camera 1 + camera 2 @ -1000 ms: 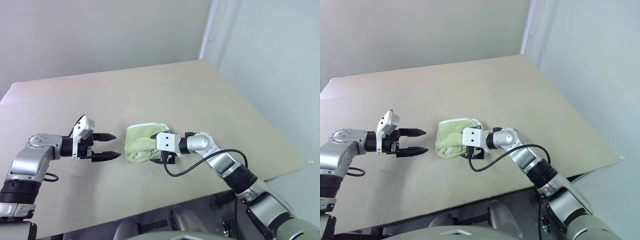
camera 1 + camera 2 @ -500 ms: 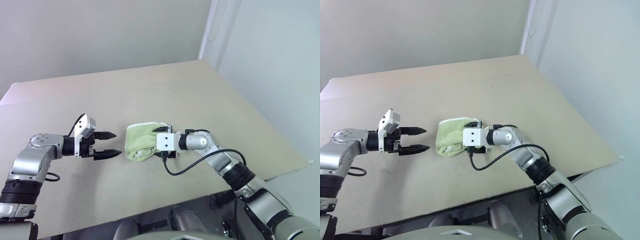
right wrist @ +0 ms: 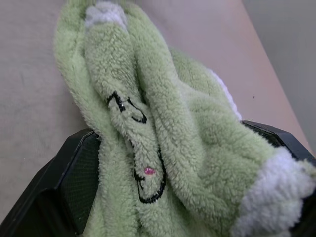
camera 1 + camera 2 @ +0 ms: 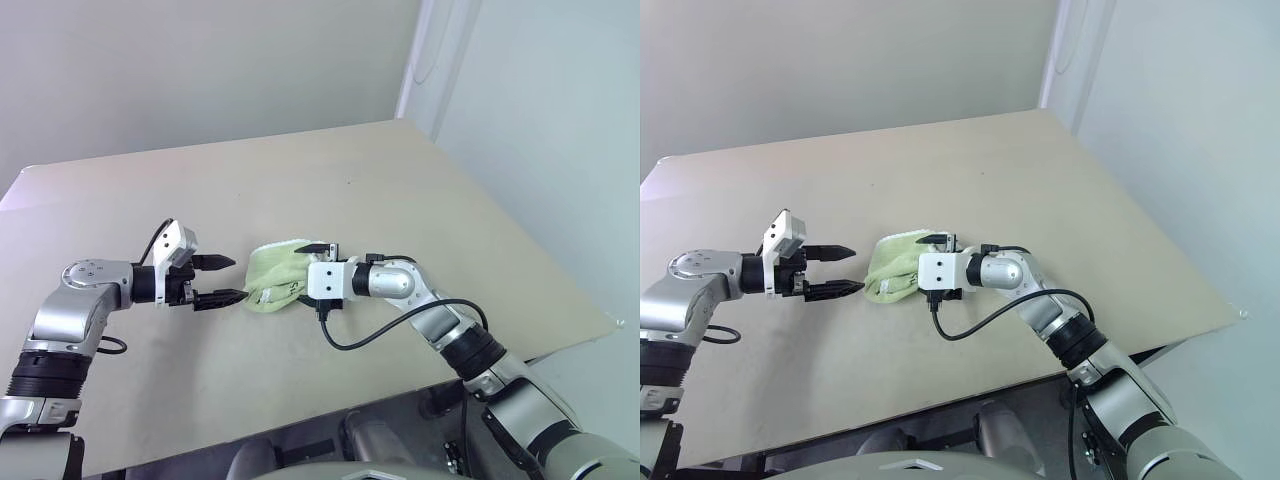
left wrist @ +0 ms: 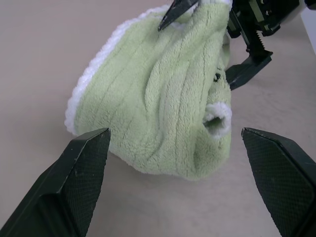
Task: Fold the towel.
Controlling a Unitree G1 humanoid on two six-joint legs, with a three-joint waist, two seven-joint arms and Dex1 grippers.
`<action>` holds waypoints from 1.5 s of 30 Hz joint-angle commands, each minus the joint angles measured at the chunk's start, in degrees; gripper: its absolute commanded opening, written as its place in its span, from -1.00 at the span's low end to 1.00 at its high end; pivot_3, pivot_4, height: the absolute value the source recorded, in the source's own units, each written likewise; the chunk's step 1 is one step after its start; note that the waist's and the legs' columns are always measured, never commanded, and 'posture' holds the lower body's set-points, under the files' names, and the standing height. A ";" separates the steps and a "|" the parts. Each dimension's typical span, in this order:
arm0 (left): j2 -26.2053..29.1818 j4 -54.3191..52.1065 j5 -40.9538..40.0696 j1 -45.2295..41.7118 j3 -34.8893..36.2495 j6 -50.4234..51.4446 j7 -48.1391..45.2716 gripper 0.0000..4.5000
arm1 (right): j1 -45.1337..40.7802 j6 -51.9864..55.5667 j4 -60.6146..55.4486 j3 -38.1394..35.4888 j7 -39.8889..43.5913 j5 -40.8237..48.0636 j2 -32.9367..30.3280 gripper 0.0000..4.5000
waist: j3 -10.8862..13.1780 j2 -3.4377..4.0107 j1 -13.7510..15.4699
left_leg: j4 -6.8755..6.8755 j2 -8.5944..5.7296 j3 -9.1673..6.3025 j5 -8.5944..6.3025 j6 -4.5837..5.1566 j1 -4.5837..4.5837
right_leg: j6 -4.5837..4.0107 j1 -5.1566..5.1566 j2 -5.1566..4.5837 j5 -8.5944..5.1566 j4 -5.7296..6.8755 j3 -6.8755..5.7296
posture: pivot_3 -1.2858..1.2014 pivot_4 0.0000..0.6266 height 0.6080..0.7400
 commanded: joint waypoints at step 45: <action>-1.90 6.96 3.76 -4.39 -0.07 -5.05 1.01 1.00 | -0.04 4.16 -9.85 -13.65 0.71 7.95 0.79 -0.99 | -0.04 -0.06 0.16 | 0.03 -0.01 -0.02 0.00 0.00 0.02 | 0.01 0.04 0.00 0.20 0.04 0.00 | 0.03 -1.00 1.00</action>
